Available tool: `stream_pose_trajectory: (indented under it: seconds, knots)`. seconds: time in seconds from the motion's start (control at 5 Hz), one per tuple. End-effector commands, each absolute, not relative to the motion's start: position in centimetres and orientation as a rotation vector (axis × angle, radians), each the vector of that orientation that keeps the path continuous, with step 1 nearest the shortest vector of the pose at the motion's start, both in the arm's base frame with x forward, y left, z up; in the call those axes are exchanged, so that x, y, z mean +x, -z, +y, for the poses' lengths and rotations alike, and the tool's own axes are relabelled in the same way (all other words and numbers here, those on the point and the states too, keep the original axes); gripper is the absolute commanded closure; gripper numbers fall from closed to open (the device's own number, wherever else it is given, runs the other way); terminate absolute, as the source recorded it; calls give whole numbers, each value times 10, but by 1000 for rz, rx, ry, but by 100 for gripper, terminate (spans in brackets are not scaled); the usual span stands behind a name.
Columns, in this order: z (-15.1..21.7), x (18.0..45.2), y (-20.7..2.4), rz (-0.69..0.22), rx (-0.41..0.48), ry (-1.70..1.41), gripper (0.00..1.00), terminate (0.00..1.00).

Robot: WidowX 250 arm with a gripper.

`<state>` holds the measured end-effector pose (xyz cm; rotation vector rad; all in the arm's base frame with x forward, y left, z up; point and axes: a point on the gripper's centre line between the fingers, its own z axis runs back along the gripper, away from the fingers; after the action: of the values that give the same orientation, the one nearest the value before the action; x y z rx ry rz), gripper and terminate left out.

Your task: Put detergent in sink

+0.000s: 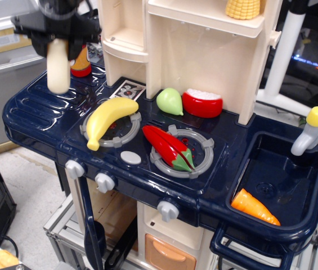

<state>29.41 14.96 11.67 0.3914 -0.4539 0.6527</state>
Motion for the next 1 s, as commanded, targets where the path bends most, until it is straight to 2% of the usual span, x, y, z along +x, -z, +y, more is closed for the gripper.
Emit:
stream_pose_trajectory:
  seconds: [0.0, 0.2, 0.4, 0.8]
  knots:
    - [81, 267, -179, -356, 254, -656, 100, 0]
    - [36, 265, -178, -352, 90, -648, 100, 0]
    - [-12, 272, -173, -386, -67, -612, 100, 0]
    - [-110, 303, -174, -445, -226, -614, 100, 0]
